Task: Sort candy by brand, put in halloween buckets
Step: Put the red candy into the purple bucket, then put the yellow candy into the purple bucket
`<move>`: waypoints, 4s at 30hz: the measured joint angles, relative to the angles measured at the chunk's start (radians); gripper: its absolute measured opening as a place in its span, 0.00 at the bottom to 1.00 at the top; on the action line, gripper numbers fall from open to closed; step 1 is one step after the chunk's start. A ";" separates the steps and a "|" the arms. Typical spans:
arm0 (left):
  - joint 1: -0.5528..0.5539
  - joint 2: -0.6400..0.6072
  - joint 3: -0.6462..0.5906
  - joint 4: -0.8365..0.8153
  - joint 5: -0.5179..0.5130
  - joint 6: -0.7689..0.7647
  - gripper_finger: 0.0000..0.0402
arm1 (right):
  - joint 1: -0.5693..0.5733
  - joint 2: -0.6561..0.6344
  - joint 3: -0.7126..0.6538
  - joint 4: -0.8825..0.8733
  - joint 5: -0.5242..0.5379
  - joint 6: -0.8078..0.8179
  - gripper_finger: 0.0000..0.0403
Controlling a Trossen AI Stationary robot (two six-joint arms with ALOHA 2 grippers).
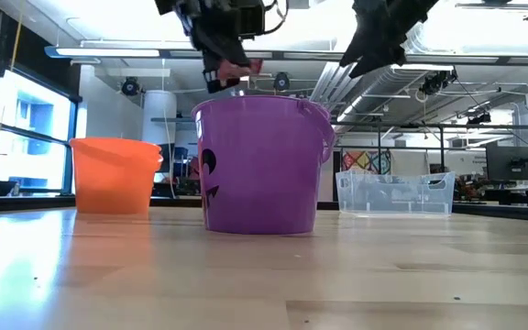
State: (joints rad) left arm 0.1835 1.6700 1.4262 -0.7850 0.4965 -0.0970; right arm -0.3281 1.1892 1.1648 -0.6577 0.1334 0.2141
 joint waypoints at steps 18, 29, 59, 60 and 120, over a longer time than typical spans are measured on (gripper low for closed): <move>-0.179 0.035 -0.087 0.162 -0.248 -0.028 0.41 | 0.308 -0.049 0.000 -0.001 0.056 0.356 0.55; -0.359 -0.033 -0.142 0.179 -0.242 -0.213 0.54 | 0.619 -0.016 -0.001 -0.315 0.042 0.782 0.55; -0.662 -0.373 -0.324 -0.203 -0.477 -1.156 0.54 | 0.768 0.148 -0.002 -0.292 0.148 0.693 0.55; -0.711 -0.364 -0.348 -0.192 -0.462 -1.257 0.54 | 0.760 0.148 -0.002 -0.291 0.151 0.684 0.55; -0.616 -0.410 -0.435 0.299 -0.787 -1.018 0.01 | 0.635 0.149 -0.001 -0.173 0.215 0.574 0.55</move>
State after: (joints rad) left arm -0.4326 1.2599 0.9909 -0.4865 -0.2908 -1.1146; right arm 0.3073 1.3380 1.1637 -0.8310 0.3489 0.7879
